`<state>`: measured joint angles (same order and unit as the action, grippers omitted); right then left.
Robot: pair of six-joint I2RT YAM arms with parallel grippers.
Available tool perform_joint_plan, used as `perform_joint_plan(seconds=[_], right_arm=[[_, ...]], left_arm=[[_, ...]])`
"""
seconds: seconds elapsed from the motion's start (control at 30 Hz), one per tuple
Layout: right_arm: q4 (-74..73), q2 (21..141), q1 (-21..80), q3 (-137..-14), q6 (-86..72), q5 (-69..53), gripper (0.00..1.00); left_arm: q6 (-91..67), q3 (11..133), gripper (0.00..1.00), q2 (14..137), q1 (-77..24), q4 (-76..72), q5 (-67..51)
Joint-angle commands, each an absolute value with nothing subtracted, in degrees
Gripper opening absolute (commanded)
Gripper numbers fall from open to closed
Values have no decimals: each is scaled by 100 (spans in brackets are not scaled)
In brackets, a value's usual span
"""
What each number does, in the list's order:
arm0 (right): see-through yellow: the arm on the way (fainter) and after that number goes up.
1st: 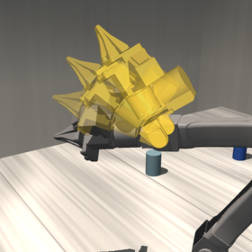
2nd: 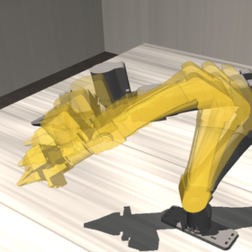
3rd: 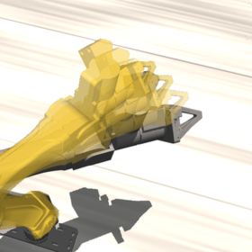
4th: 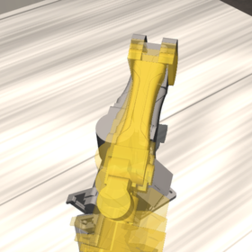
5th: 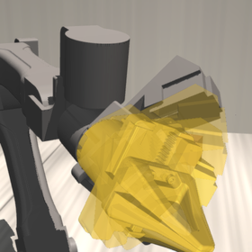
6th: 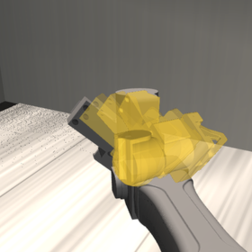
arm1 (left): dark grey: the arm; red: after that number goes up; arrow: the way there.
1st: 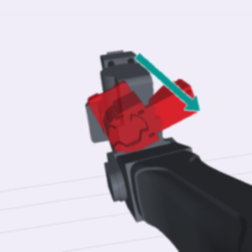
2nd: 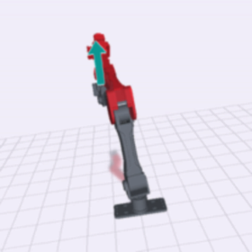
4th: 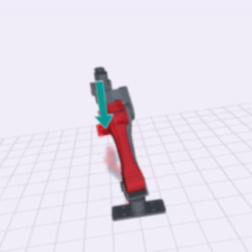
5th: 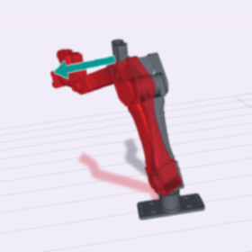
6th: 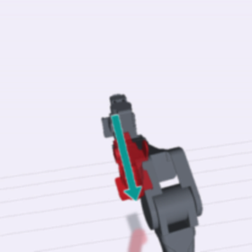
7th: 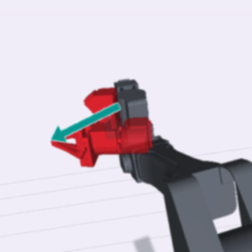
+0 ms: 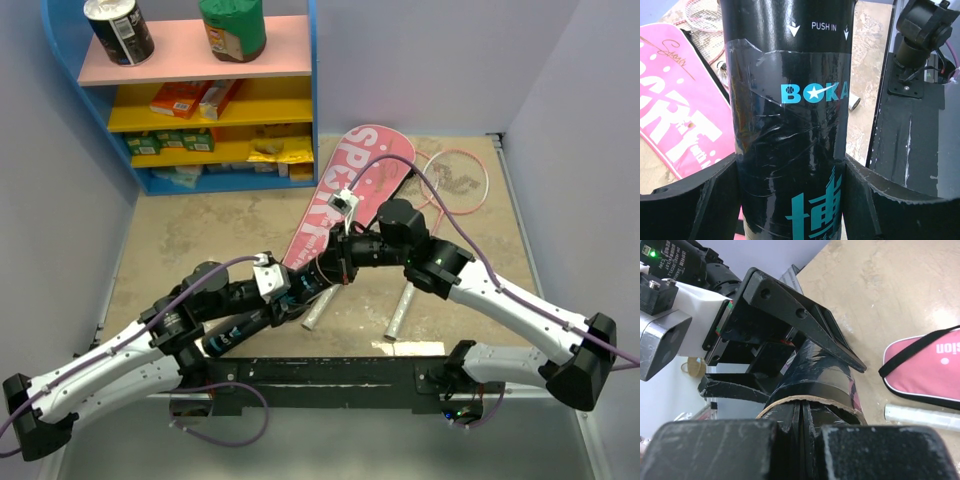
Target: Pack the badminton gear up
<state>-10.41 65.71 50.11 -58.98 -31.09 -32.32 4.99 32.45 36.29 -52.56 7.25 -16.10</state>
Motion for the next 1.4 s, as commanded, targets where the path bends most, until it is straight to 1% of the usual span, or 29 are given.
perform_joint_plan(seconds=[0.0,0.17,0.2,0.23,0.27,0.37,0.47,0.57,0.83,1.07,1.2,1.37], right_arm=[[-1257,6864,5467,-5687,-3155,-3533,0],[-1590,6847,5511,-5757,-2980,-3428,0],[-1660,6803,5511,-5800,-2945,-3367,2],[-1757,6794,5511,-5896,-2901,-3323,6],[-1975,6777,5511,-5967,-2813,-3235,17],[-2371,6663,5511,-6213,-2716,-2840,31],[-2487,6469,5502,-6372,-2759,-2436,40],[-2688,6294,5502,-6591,-2769,-2058,46],[-3207,5871,5493,-7101,-2882,-933,51],[-3331,5520,5484,-7181,-3120,-18,52],[-3419,5397,5476,-7154,-3348,771,53],[-3621,5449,5388,-6891,-4059,2239,56]], left_arm=[[501,3375,0,3507,-5203,-378,-1477],[510,3366,0,3489,-5203,-378,-1485],[518,3375,0,3481,-5203,-378,-1494],[519,3384,0,3489,-5203,-378,-1485],[519,3375,0,3498,-5203,-378,-1494],[527,3384,0,3515,-5203,-352,-1503],[545,3375,0,3507,-5212,-343,-1503],[545,3384,0,3524,-5212,-343,-1520],[545,3393,0,3586,-5212,-325,-1538],[545,3393,0,3604,-5203,-325,-1538],[554,3410,0,3612,-5212,-316,-1538],[554,3410,0,3621,-5203,-299,-1538]])
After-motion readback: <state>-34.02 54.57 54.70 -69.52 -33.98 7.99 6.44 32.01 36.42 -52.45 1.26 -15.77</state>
